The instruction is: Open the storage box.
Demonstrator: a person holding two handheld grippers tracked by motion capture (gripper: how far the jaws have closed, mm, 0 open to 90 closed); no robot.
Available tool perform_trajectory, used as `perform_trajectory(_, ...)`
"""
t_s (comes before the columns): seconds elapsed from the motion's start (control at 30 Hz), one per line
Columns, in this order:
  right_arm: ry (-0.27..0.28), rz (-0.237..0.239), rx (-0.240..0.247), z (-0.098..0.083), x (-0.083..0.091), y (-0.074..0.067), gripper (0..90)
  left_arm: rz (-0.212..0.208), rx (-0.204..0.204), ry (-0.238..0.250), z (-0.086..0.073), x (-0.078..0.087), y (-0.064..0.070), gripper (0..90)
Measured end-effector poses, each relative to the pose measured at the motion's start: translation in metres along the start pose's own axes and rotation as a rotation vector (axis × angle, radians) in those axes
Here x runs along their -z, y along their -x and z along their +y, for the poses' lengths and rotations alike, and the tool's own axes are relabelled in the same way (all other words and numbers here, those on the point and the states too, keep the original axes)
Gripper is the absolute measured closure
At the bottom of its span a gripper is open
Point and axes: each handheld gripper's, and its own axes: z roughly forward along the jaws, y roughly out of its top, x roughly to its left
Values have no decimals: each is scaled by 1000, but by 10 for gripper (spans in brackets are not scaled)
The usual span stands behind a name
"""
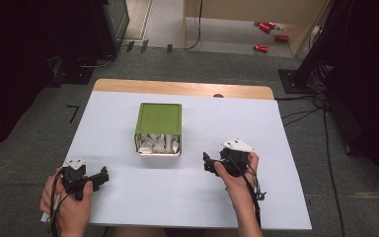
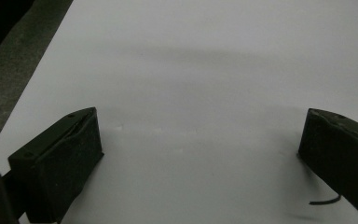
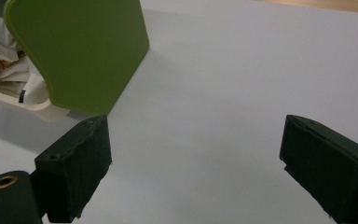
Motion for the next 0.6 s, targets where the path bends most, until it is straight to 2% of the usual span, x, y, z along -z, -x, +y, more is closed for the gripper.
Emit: perform_trajectory(0.6, -14, 44, 27, 8, -19, -28, 90, 1, -2, -2, 0, 0, 0, 0)
